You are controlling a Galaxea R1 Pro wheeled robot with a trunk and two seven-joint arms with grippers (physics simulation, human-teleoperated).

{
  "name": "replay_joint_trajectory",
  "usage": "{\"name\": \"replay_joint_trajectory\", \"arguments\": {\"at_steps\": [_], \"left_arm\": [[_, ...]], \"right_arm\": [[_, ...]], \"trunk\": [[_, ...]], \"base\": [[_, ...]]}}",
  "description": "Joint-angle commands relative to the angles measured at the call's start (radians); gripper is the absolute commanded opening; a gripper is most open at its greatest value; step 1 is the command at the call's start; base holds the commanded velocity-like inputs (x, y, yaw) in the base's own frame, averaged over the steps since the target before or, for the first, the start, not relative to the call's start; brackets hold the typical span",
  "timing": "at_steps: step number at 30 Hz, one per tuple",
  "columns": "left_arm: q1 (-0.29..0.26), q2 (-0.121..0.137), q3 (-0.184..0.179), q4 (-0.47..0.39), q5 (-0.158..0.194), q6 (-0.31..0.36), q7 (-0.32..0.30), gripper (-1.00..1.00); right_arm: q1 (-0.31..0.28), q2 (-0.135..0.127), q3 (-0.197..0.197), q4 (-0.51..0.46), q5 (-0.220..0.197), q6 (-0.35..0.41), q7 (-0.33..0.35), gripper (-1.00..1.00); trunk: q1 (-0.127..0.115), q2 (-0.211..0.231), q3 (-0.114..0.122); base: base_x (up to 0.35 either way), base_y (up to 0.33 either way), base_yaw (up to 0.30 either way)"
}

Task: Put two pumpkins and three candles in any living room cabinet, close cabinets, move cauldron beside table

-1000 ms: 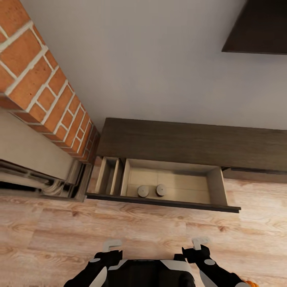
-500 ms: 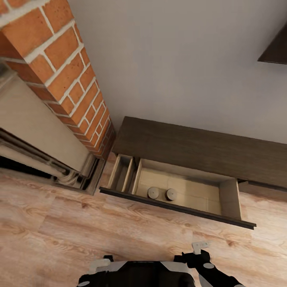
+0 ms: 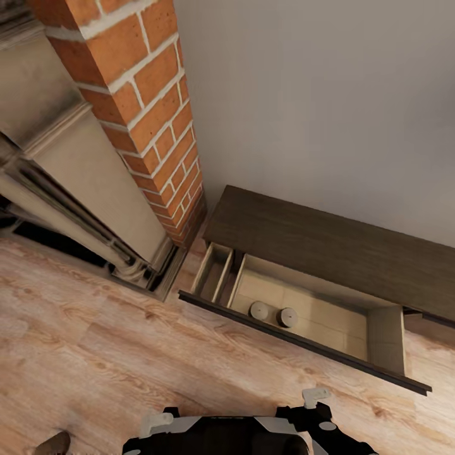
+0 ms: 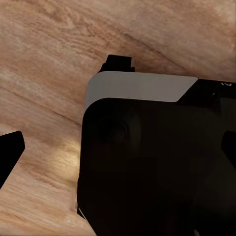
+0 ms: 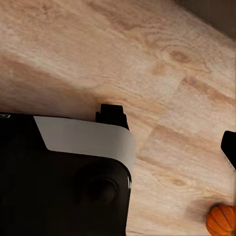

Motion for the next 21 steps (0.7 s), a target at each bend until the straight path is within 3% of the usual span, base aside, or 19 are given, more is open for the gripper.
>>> {"name": "replay_joint_trajectory", "arguments": {"at_steps": [1, 21], "left_arm": [[0.000, 0.000, 0.000, 0.000, 0.000, 0.000, 0.000, 1.00], [-0.001, 0.001, 0.000, 0.003, 0.000, -0.004, 0.000, 1.00]], "right_arm": [[0.000, 0.000, 0.000, 0.000, 0.000, 0.000, 0.000, 1.00], [0.000, 0.000, 0.000, 0.001, 0.000, 0.000, 0.000, 1.00]], "trunk": [[0.000, 0.000, 0.001], [0.000, 0.000, 0.015]], "base": [[0.000, 0.000, 0.283], [0.000, 0.000, 0.283]]}}
